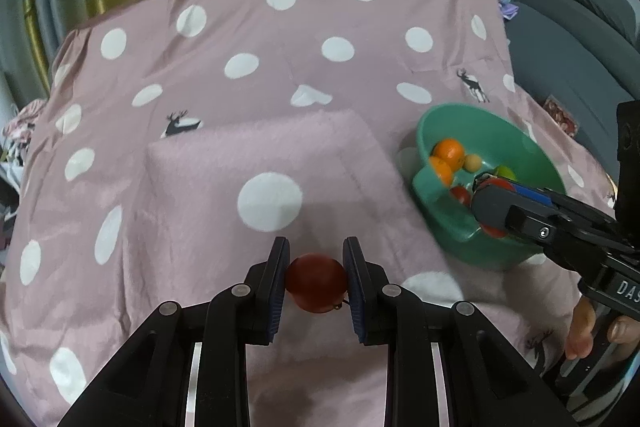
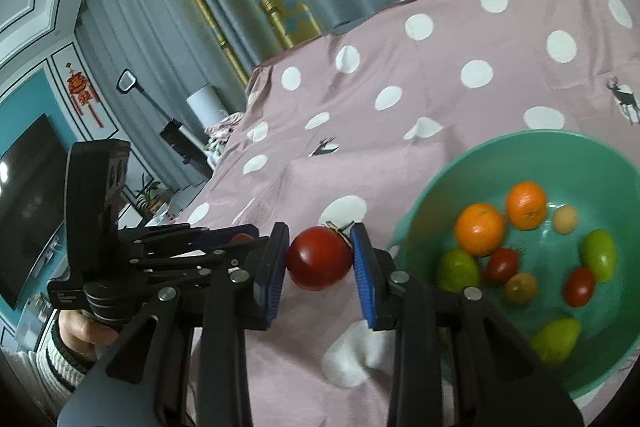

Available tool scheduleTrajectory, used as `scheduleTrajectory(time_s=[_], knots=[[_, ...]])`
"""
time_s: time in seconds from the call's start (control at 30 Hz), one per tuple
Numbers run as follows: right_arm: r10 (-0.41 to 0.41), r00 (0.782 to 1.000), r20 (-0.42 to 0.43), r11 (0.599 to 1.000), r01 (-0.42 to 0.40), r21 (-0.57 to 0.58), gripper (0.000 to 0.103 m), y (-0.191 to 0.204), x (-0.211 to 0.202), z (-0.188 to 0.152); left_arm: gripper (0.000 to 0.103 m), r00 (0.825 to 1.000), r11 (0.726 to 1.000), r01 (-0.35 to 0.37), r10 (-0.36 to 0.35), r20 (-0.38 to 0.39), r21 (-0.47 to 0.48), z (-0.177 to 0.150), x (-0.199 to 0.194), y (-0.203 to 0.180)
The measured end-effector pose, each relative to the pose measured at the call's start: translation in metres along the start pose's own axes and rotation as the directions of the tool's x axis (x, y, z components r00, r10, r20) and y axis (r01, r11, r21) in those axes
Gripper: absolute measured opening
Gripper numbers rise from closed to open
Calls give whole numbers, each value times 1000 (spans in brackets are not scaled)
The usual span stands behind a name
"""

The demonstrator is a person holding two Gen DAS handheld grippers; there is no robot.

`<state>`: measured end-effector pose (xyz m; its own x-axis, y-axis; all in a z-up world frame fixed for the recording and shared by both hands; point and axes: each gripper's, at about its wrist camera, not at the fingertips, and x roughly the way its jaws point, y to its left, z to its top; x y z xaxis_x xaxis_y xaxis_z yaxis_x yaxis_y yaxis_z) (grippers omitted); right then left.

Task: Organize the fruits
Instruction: 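Lower both cherry tomatoes into the teal bowl and open both grippers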

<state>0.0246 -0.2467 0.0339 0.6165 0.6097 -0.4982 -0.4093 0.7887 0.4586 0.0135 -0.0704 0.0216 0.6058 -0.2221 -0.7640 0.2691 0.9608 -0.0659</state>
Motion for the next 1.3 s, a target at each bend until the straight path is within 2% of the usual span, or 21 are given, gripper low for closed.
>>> scheduleTrajectory(time_s=[0.27,0.93,1.1,1.17,1.3], knots=[[-65,997,51,998,63,26,33,-17,-18,4,27,999,999,18,-19,29,47,17,-1,-21],[-162,978,130,984,151,95,33,-49,-51,8,27,993,984,93,-103,56,155,49,5,-80],[-177,979,105,980,164,116,33,-58,-52,8,27,993,980,104,-113,45,168,52,11,-88],[-207,973,101,973,194,122,33,-62,-53,8,27,992,980,114,-122,39,161,53,12,-88],[-223,968,113,966,204,158,33,-71,-60,9,27,988,970,149,-152,1,191,55,20,-99]])
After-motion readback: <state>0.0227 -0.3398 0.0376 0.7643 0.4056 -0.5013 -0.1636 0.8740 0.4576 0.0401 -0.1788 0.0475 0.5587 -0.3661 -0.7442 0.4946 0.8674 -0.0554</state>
